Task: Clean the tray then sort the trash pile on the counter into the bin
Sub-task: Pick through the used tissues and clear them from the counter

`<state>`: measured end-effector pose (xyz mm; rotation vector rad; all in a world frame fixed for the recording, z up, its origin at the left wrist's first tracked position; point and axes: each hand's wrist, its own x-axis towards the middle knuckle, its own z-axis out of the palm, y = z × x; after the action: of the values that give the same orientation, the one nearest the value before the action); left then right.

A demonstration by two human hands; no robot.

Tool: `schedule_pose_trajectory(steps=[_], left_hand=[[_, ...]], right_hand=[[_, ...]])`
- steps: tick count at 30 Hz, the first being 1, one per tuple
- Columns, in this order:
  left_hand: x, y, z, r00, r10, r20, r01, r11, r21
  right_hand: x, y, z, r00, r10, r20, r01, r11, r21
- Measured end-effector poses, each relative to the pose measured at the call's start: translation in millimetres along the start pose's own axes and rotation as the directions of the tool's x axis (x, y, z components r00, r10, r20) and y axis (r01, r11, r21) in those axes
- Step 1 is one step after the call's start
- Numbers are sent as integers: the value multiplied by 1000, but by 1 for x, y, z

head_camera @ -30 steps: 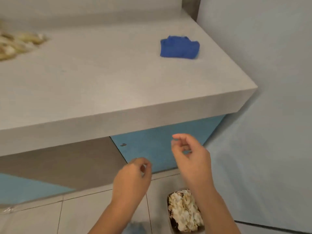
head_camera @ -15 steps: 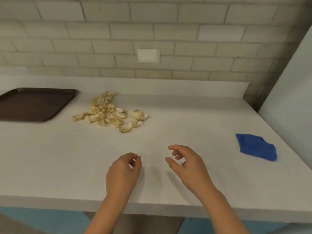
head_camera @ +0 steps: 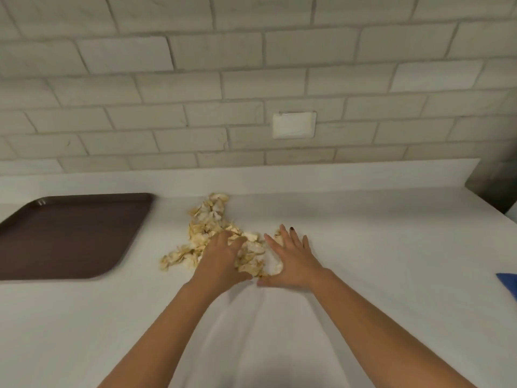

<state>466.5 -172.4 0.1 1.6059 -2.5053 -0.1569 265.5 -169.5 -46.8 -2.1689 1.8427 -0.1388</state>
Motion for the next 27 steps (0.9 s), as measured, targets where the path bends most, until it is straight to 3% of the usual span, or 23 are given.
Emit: schedule_pose_trajectory(steps=[3, 5, 8, 10, 13, 18, 22, 25, 27], left_hand=[[40, -3, 0, 980, 57, 191, -109, 954, 278], [63, -7, 2, 947, 65, 314, -177, 922, 345], [86, -13, 6, 881, 107, 461, -224, 952, 208], [90, -12, 12, 864, 156, 478, -245, 961, 131], [80, -8, 28, 900, 170, 402, -241, 961, 133], [40, 13, 53, 985, 135, 104, -145, 985, 91], [25, 29, 65, 999, 53, -3, -53, 997, 56], [17, 35, 68, 992, 97, -86, -91, 994, 67], [6, 41, 70, 980, 139, -144, -145, 989, -30]], right_hand=[[7, 2, 5, 993, -40, -114, 29, 995, -91], [8, 5, 7, 975, -85, -203, 65, 993, -102], [9, 9, 13, 938, -130, -322, 109, 991, -80], [8, 10, 16, 922, -94, -376, 66, 994, -86], [1, 7, 18, 911, 1, -413, -46, 994, -98], [-7, 10, 20, 872, 72, -484, -150, 981, -125], [-14, 7, 20, 877, 107, -469, -162, 984, -78], [-25, 8, 21, 881, 131, -454, -165, 986, -36], [-34, 10, 20, 894, 181, -410, -192, 981, 15]])
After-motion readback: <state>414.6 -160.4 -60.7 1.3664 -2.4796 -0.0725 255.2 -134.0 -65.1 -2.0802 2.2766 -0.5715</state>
